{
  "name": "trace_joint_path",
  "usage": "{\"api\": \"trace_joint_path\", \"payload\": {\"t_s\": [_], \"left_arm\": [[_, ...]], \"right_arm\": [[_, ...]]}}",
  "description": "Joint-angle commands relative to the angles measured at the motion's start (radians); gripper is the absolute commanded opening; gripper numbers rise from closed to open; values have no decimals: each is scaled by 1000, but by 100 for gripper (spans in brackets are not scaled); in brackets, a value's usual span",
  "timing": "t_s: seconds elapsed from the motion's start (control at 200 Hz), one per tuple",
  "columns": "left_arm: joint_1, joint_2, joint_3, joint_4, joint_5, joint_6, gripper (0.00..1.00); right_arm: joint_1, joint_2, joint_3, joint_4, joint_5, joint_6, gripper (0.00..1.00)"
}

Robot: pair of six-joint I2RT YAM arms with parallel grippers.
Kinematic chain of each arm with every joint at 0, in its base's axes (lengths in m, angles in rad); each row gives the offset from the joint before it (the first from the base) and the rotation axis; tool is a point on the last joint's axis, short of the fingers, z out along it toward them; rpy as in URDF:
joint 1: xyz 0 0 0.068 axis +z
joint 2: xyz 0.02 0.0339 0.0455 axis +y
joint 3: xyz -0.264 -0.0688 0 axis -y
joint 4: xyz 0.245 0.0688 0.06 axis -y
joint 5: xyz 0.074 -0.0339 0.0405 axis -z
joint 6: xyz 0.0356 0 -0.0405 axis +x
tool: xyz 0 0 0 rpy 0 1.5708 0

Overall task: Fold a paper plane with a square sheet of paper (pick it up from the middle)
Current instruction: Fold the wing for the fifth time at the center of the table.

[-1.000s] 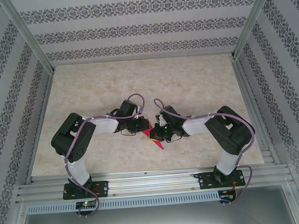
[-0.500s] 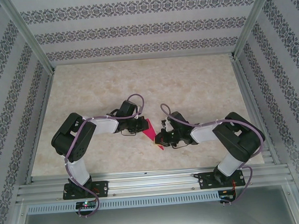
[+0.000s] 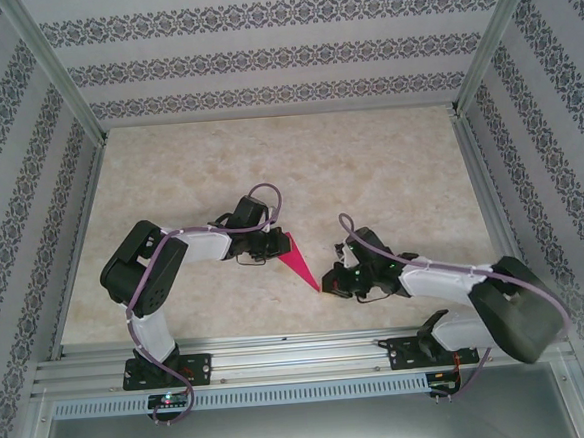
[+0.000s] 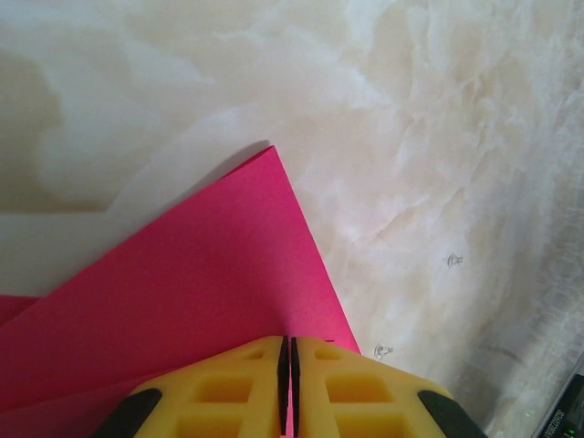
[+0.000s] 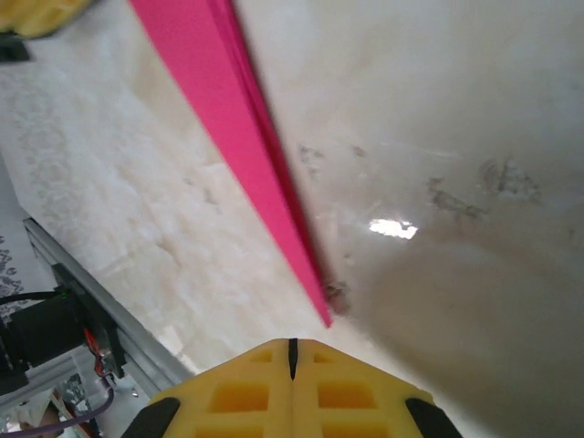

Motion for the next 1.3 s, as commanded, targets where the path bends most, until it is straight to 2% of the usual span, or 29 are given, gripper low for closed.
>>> {"api": "trace_joint_path", "payload": {"t_s": [0.0,0.145,0.56,0.794,1.084,1.294], "left_arm": [[18,22,-6,-64,-49,29,15],[16,18,6,-68,-44,36,15],[16,23,22,-86,-39,46,15],[17,23,34,-101,-34,53,15],[17,12,53,-129,-36,76,16],[15,-47,57,-105,1,94,24]], "right_arm": [[-5,-72,49,-13,93,-13,1],[-5,-58,66,104,144,31,2],[23,282,214,261,21,87,0],[24,411,239,249,10,82,0],[24,480,146,243,28,90,0],[22,477,138,193,50,74,0]]}}
